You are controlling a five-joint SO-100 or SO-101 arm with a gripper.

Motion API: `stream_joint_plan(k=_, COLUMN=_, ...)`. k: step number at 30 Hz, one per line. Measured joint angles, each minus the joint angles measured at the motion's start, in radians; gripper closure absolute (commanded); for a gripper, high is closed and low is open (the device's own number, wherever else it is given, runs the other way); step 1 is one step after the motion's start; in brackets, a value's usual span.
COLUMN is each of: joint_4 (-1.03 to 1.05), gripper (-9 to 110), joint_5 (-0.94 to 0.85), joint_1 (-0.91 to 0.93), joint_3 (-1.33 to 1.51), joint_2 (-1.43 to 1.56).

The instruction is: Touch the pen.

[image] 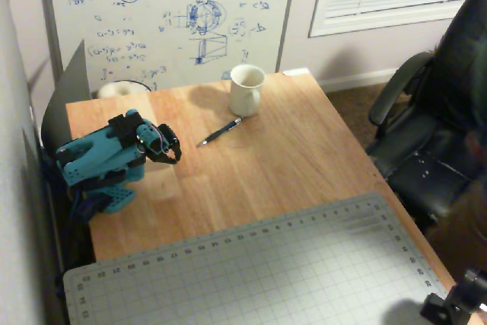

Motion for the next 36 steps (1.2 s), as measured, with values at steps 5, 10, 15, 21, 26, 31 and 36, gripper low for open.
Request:
stream_joint_plan(k=5, joint_4=0.000, gripper=101, joint_5=0.000, joint_1=0.000, joint_3=0.000, joint_2=0.000)
stream_joint_plan(k=10, joint_4=0.000, gripper=101, joint_5=0.000, joint_1=0.000, joint_3=0.000, joint_2=0.000)
stream_joint_plan(k=15, joint_4=0.000, gripper=101, joint_5=0.000, joint_1=0.000, joint_3=0.000, joint_2=0.000)
stream_joint_plan(k=21, joint_4=0.000, gripper=101, joint_5=0.000, joint_1=-0.003, joint_3=0.000, joint_2=0.000)
stream_joint_plan(k=26, joint_4=0.000, gripper=101, joint_5=0.000, joint_1=-0.003, joint_3=0.000, joint_2=0.000)
stream_joint_plan(k=31, joint_4=0.000, gripper=101, joint_5=0.000, joint_1=-0.003, joint_3=0.000, joint_2=0.000)
stream_joint_plan(k=36, joint_4=-0.112, gripper=101, joint_5=0.000, joint_1=-0.003, joint_3=0.000, joint_2=0.000)
